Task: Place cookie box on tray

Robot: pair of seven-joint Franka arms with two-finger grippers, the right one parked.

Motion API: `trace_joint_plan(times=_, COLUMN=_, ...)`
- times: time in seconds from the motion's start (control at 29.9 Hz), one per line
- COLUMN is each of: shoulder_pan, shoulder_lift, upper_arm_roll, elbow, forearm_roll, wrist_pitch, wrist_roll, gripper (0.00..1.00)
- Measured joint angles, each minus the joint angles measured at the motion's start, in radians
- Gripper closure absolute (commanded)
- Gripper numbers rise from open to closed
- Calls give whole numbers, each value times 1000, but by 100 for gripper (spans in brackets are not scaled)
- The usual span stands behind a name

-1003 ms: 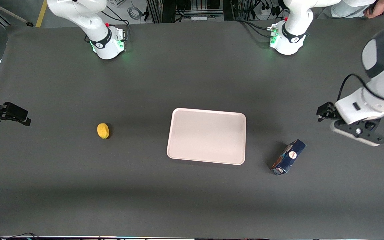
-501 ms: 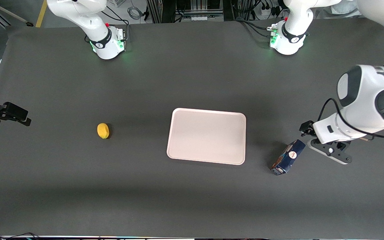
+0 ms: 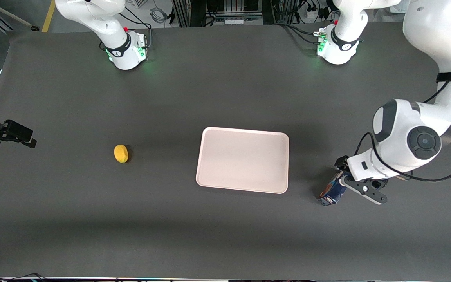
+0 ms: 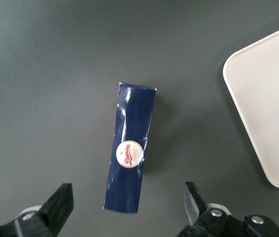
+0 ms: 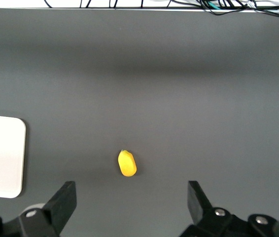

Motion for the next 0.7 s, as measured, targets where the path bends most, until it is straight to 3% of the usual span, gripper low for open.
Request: trace_joint_plan(times=0.7, shoulder_pan=-2, shoulder_lift=95, upper_arm_roll=0, elbow=-30, forearm_roll=30, wrist_pitch=159, wrist_roll=1, gripper=0)
